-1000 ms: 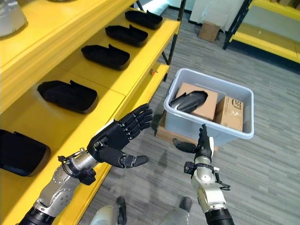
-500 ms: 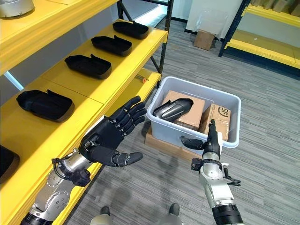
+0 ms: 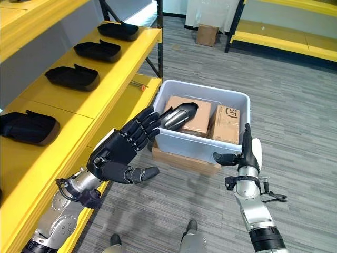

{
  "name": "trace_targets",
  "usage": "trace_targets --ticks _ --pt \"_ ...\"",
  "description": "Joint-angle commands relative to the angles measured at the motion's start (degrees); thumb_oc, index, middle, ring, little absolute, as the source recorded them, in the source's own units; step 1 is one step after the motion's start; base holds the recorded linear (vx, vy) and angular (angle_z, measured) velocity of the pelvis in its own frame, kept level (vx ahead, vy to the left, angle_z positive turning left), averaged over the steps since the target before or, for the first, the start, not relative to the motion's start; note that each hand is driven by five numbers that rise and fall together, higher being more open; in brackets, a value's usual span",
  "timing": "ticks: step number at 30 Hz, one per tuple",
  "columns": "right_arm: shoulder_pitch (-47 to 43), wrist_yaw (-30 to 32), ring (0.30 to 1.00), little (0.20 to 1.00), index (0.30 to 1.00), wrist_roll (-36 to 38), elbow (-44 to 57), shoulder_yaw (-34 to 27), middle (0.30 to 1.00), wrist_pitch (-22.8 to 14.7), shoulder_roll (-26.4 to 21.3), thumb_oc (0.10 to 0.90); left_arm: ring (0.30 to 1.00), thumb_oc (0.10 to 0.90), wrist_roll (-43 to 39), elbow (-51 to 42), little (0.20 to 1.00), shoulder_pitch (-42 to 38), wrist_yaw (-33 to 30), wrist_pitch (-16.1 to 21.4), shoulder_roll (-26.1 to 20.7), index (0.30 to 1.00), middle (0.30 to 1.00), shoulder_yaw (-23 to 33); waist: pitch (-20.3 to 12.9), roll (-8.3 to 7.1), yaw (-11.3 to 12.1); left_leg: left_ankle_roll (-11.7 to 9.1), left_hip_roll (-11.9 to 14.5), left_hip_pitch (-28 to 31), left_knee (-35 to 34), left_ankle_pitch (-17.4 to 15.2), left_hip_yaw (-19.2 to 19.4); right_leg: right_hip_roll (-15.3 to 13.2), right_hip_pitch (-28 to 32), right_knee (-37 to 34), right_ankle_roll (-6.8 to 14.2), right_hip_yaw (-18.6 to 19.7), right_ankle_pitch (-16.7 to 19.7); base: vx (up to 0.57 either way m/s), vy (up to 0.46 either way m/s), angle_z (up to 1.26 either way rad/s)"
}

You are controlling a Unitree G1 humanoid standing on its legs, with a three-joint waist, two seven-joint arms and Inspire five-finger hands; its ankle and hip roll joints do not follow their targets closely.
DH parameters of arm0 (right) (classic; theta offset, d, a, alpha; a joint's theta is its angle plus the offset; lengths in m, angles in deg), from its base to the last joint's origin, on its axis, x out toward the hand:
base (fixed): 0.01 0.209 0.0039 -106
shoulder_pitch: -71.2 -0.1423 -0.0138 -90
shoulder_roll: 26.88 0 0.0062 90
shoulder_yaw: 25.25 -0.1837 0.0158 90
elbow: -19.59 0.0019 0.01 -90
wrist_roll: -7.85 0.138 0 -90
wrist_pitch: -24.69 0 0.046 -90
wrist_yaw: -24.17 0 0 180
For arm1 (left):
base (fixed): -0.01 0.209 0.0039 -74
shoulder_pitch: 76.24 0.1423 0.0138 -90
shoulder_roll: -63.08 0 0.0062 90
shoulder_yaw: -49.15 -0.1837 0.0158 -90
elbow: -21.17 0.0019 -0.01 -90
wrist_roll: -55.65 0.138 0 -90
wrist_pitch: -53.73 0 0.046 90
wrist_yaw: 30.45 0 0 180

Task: Move parts from the plastic box to the shelf.

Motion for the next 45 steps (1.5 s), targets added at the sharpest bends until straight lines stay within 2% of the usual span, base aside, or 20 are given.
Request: trace_targets --ticks 1,6,7,8,9,11,13,14,16,17,18,21,23,28,32,36,39,42,44,45 --pt "-6.8 -2.7 1.000 1.000 1.000 -1.0 7.4 -1.5 1.000 -7.1 -3.8 0.900 1.000 0.900 0.7 -5.1 1.000 -4.7 -2.5 8.6 0.1 1.000 1.000 3.0 -0.7 0.15 -1.7 -3.6 6.2 2.2 2.7 8.0 2.7 4.2 3.6 1.3 -3.4 1.5 -4.2 0.09 -0.286 -0.19" --pt "0.0 -1.6 1.000 1.000 1.000 1.9 9.1 -1.5 1.000 -9.8 -1.6 0.900 1.000 0.900 0.8 -2.8 1.000 -5.5 -3.4 8.3 1.4 1.000 1.000 2.9 -0.8 -0.43 -4.4 -5.6 8.9 0.9 8.3 14.3 9.5 5.2 6.6 -1.6 -5.7 -3.2 -4.6 0.10 -0.247 0.22" --pt "1.8 -0.7 1.000 1.000 1.000 3.4 8.8 -0.8 1.000 -11.3 -0.3 0.900 1.000 0.900 1.5 -1.8 1.000 -5.6 -4.4 8.5 1.8 1.000 1.000 2.7 -0.8 -0.57 -4.6 -4.6 6.5 -0.2 10.5 12.6 7.8 6.6 7.4 -3.5 -6.3 -2.8 -4.1 0.09 -0.229 0.77" --pt "1.8 -0.7 1.000 1.000 1.000 3.4 8.8 -0.8 1.000 -11.3 -0.3 0.900 1.000 0.900 1.5 -1.7 1.000 -5.6 -4.4 8.5 1.8 1.000 1.000 2.7 -0.9 -0.58 -4.6 -4.6 6.5 -0.3 10.6 12.5 7.7 6.5 7.4 -3.6 -6.3 -2.9 -4.1 0.12 -0.203 0.76" --pt "2.4 -1.0 1.000 1.000 1.000 3.7 8.6 -0.5 1.000 -12.0 0.4 0.900 1.000 0.900 1.7 -1.5 1.000 -5.2 -5.1 8.8 1.9 1.000 1.000 2.8 -0.9 -0.49 -4.3 -3.4 3.5 -0.7 10.8 10.3 5.7 7.2 7.7 -4.7 -6.2 -1.7 -3.5 0.13 -0.134 0.31" --pt "3.5 -0.8 1.000 1.000 1.000 4.3 8.4 0.0 1.000 -12.3 2.2 0.900 1.000 0.900 2.2 -2.0 1.000 -3.3 -4.5 8.0 2.6 1.000 1.000 4.2 -1.1 0.00 -2.8 -0.5 -4.6 -2.9 10.1 5.5 3.2 8.9 10.5 -10.3 -5.6 0.1 -1.8 0.20 -0.202 -0.08" --pt "3.7 -0.5 1.000 1.000 1.000 4.4 8.4 0.0 1.000 -12.0 2.8 0.900 1.000 0.900 2.2 -2.2 1.000 -2.6 -3.5 7.7 2.8 1.000 1.000 4.8 -1.3 0.26 -2.1 0.2 -6.9 -3.8 9.0 4.5 3.8 9.5 11.4 -12.3 -5.4 -0.1 -1.0 0.12 -0.108 -0.23" --pt "4.0 0.8 1.000 1.000 1.000 5.0 8.3 -0.1 1.000 -11.5 3.5 0.900 1.000 0.900 2.0 -2.4 1.000 -1.6 -2.2 7.5 2.8 1.000 1.000 5.4 -1.3 0.48 -1.3 0.4 -9.2 -5.3 7.4 4.0 5.1 10.1 12.9 -14.5 -5.2 -0.5 -0.5 0.12 -0.073 -0.25" --pt "5.4 1.8 1.000 1.000 1.000 6.0 8.4 -0.2 1.000 -11.3 4.6 0.900 1.000 0.900 1.7 -3.2 1.000 0.7 -0.9 7.4 2.5 1.000 1.000 6.0 -1.1 0.42 0.1 0.4 -11.0 -8.6 2.6 5.7 6.6 11.4 16.5 -17.4 -5.0 -0.8 -0.6 0.23 -0.049 -0.05" --pt "5.8 1.8 1.000 1.000 1.000 5.9 8.4 0.1 1.000 -11.6 4.8 0.900 1.000 0.900 1.7 -3.3 1.000 1.1 -0.8 7.6 2.4 1.000 1.000 6.1 -1.0 0.44 0.5 0.2 -11.0 -9.4 1.6 7.0 6.0 11.8 17.1 -17.5 -5.1 -0.6 -0.8 0.28 -0.035 0.01" --pt "6.9 1.5 1.000 1.000 1.000 5.5 8.6 0.7 1.000 -12.4 5.5 0.900 1.000 0.900 1.2 -3.4 1.000 2.1 0.1 8.1 2.3 1.000 1.000 6.6 -0.9 0.37 1.6 -0.3 -10.6 -11.6 -0.5 9.9 5.1 12.7 18.5 -17.7 -5.4 -0.3 -1.3 0.17 -0.026 -0.15" --pt "7.8 0.9 1.000 1.000 1.000 5.0 9.0 1.4 1.000 -13.0 6.0 0.900 1.000 0.900 0.7 -3.7 1.000 3.2 1.1 8.3 2.5 1.000 1.000 7.6 -0.7 0.06 2.7 -0.5 -10.1 -13.0 -2.2 11.4 3.9 13.4 19.6 -17.5 -5.7 0.1 -2.1 0.16 -0.017 -0.32" --pt "7.4 0.7 1.000 1.000 1.000 5.2 9.1 3.0 1.000 -12.8 6.3 0.900 1.000 0.900 0.6 -3.7 1.000 4.2 1.9 7.8 2.6 1.000 1.000 8.7 -0.9 -0.47 3.8 0.5 -10.4 -12.2 -3.4 9.5 3.7 13.8 20.1 -16.8 -5.7 0.2 -2.9 0.18 0.002 -0.27" --pt "6.5 0.5 1.000 1.000 1.000 7.0 8.4 4.6 1.000 -14.1 6.7 0.900 1.000 0.900 0.6 -1.5 1.000 3.3 2.5 8.3 2.0 1.000 1.000 8.3 -1.4 -1.73 4.0 1.7 -10.9 -9.3 -1.4 5.0 5.7 13.2 21.5 -15.3 -5.3 -1.0 -5.2 0.22 0.035 -0.34" --pt "5.3 2.0 1.000 1.000 1.000 7.1 7.2 3.5 1.000 -14.8 7.2 0.900 1.000 0.900 0.2 -1.9 1.000 3.3 2.9 7.8 1.7 1.000 1.000 8.9 -1.5 -2.14 4.8 3.3 -12.3 -8.2 1.2 1.1 4.8 12.2 21.4 -14.9 -4.9 -1.6 -5.4 0.15 0.070 0.21" --pt "5.6 1.5 1.000 1.000 1.000 6.4 9.1 2.6 1.000 -14.7 7.1 0.900 1.000 0.900 0.3 -1.9 1.000 3.7 2.6 7.4 1.9 1.000 1.000 9.9 -2.0 -2.33 5.2 4.9 -12.9 -7.9 2.6 -0.3 5.7 11.3 20.4 -14.9 -4.6 -2.6 -4.2 0.11 0.102 0.09" --pt "5.2 2.9 1.000 1.000 1.000 6.5 9.5 1.7 1.000 -16.7 7.2 0.900 1.000 0.900 -5.2 -1.7 1.000 4.3 3.4 4.7 2.6 1.000 1.000 10.4 -2.7 -3.04 5.6 5.5 -14.2 -6.7 3.5 -3.3 5.1 10.2 20.3 -13.8 -3.6 -2.6 -5.2 0.16 0.109 -0.01" --pt "3.6 5.0 1.000 1.000 1.000 7.0 8.9 0.7 1.000 -16.4 7.4 0.900 1.000 0.900 1.6 -0.8 1.000 4.3 2.5 7.1 2.1 1.000 1.000 11.7 -3.1 -3.50 6.4 7.4 -14.7 -7.3 5.9 -4.9 5.4 10.3 18.7 -10.1 -3.7 -3.0 -5.9 0.04 0.130 -0.09" --pt "3.2 5.0 1.000 1.000 1.000 6.6 8.8 -0.2 1.000 -16.1 7.4 0.900 1.000 0.900 2.2 -1.2 1.000 5.0 4.3 6.6 1.5 1.000 1.000 12.1 -3.5 -4.04 6.7 7.9 -15.8 -6.8 6.3 -7.1 4.9 10.0 18.7 -7.1 -2.7 -2.7 -6.6 0.16 0.161 -0.09" --pt "2.9 5.2 1.000 1.000 1.000 6.6 8.7 -0.7 1.000 -16.2 7.4 0.900 1.000 0.900 1.5 -1.4 1.000 5.6 5.9 5.8 0.8 1.000 1.000 12.5 -3.8 -4.48 7.0 9.0 -16.9 -6.2 5.9 -8.0 5.4 10.0 18.5 -4.4 -1.2 -3.2 -5.0 0.16 0.179 0.01"
